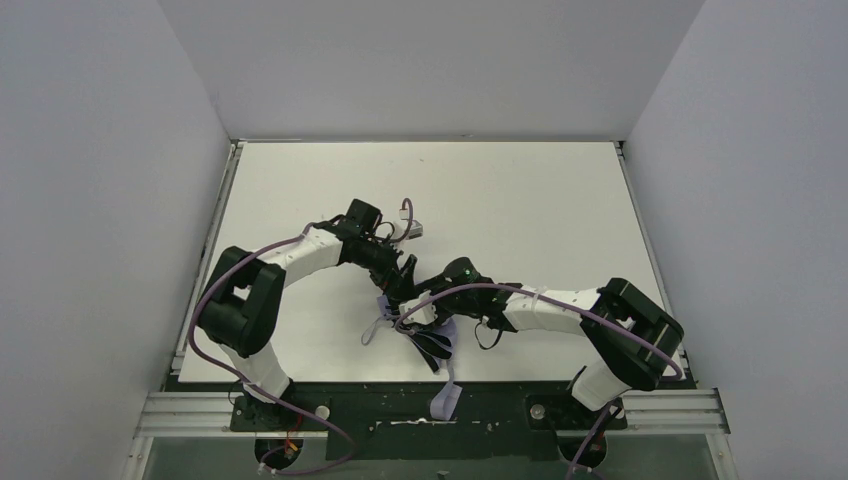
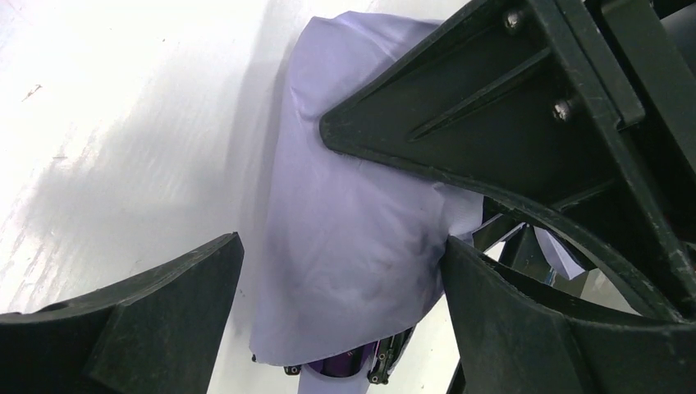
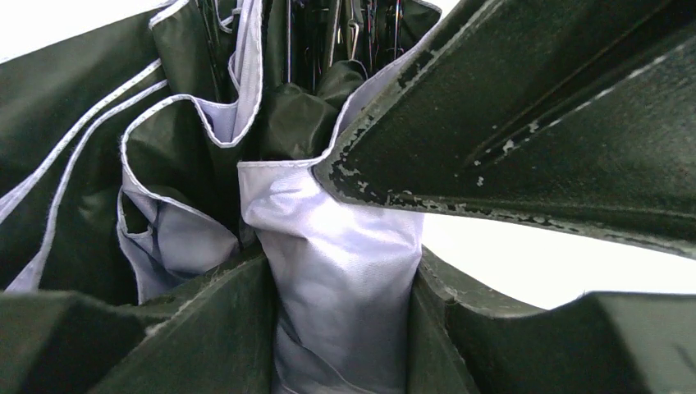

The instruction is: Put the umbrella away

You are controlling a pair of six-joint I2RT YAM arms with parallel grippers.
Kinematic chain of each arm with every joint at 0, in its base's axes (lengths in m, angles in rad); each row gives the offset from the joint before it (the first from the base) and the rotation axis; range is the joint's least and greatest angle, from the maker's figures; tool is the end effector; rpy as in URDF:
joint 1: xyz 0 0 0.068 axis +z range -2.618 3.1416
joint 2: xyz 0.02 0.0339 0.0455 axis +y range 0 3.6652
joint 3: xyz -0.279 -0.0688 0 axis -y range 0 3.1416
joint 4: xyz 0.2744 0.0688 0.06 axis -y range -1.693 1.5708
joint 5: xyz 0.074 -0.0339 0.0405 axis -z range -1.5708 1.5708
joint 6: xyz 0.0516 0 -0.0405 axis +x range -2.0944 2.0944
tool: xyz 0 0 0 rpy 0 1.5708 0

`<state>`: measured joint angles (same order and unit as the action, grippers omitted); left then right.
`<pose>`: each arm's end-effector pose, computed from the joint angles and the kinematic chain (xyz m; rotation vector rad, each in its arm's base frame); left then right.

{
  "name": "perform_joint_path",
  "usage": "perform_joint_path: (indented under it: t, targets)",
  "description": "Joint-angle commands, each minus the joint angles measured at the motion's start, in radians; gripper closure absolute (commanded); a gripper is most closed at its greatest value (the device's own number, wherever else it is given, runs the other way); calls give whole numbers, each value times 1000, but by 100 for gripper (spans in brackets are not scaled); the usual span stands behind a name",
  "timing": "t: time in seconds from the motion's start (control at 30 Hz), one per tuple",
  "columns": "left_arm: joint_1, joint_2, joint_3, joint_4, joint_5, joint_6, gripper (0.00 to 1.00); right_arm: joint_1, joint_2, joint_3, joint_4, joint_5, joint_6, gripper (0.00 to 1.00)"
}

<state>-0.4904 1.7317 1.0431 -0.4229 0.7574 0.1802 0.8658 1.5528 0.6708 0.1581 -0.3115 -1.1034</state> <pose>0.3045 -0.2028 0.1609 1.0816 2.3706 -1.1137 0.2005 0.2600 0.1372 -1.9691 1.1158 0.2314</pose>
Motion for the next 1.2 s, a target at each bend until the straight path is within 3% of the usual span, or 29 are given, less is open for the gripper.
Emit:
perform_joint_path:
  t: [0.0, 0.33, 0.57, 1.17]
  targets:
    - [-4, 10, 30, -22, 43, 44, 14, -8, 13, -34, -18, 77, 2, 88]
    - [-46, 56, 60, -73, 53, 67, 19, -41, 13, -50, 47, 98, 18, 87]
    - [-65, 118, 113, -109, 58, 82, 29, -84, -16, -64, 30, 91, -12, 87]
    - [-102, 167, 191, -177, 43, 152, 37, -152, -44, -74, 35, 100, -24, 87]
